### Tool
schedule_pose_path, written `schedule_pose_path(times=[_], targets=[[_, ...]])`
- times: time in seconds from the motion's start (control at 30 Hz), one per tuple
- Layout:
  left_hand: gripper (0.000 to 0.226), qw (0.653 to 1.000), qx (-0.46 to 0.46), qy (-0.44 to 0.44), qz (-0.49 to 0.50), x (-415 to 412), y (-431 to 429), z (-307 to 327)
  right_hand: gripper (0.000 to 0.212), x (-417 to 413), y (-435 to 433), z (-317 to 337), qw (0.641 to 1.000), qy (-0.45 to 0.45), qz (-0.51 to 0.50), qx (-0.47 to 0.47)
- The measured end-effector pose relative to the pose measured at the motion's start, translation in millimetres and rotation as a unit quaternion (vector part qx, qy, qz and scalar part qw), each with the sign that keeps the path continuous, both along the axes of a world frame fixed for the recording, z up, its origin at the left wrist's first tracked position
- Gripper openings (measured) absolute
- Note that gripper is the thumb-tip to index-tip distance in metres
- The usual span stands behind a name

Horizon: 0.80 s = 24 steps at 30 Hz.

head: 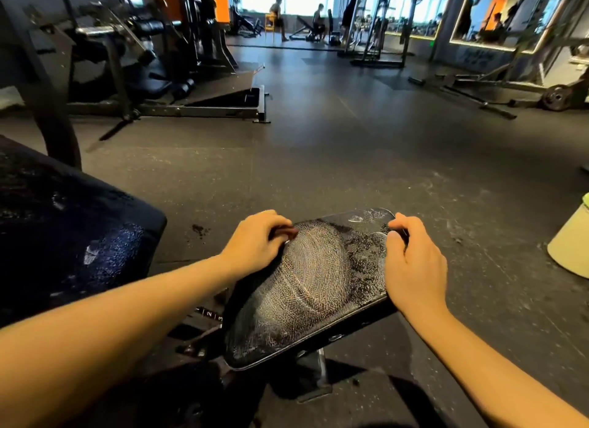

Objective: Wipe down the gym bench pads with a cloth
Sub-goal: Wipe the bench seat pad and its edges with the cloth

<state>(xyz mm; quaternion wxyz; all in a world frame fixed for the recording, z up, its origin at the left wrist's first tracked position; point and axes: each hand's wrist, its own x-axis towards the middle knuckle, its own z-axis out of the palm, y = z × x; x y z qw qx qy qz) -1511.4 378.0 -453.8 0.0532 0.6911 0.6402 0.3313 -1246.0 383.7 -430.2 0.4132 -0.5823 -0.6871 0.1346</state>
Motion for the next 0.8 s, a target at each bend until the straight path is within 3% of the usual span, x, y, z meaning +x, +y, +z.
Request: schedule_pose_path(times=[0.1,0.17,0.2,0.27,0.33,0.43,0.53,0.67,0.73,0.8], targets=[[0.031,0.987,0.022,-0.010,-0.161,59.9,-48.1,12.4,0.020,1.9,1.7,-1.0,1.000,-0.005,0.007,0.000],[0.031,0.960,0.020,0.010,-0.278,60.3,-92.0,4.5,0.018,2.6,3.1,-2.2,1.000,-0.004,0.009,-0.007],[0.029,0.957,0.011,0.023,-0.288,48.3,-101.7,-1.8,0.017,2.5,3.6,-2.6,1.000,-0.002,0.006,-0.004],[0.026,0.976,0.024,0.042,-0.211,13.6,-86.9,-14.6,0.020,0.4,4.5,-3.1,1.000,0.000,0.002,0.007],[0.022,0.998,0.022,0.011,-0.062,-18.0,-41.6,-19.4,0.027,-1.2,3.3,-3.1,1.000,-0.003,0.000,0.014],[0.022,0.993,-0.057,-0.065,0.075,-31.5,13.5,-10.8,0.027,-0.3,1.3,-1.5,1.000,0.005,0.007,0.008],[0.026,0.993,-0.058,-0.100,-0.010,10.2,-5.9,4.4,0.027,-0.3,0.6,-0.1,1.000,0.004,0.010,0.004],[0.027,0.970,-0.038,-0.001,-0.240,26.7,-100.2,-3.2,0.019,0.7,2.9,-3.0,1.000,0.000,0.007,0.007],[0.026,0.971,-0.029,0.083,-0.224,-5.6,-102.0,-12.6,0.024,-0.2,3.2,-3.2,1.000,-0.004,0.002,0.009],[0.022,0.985,-0.028,0.127,-0.112,-36.2,-67.5,-17.7,0.027,-1.7,2.2,-2.5,1.000,-0.005,-0.002,0.013]])
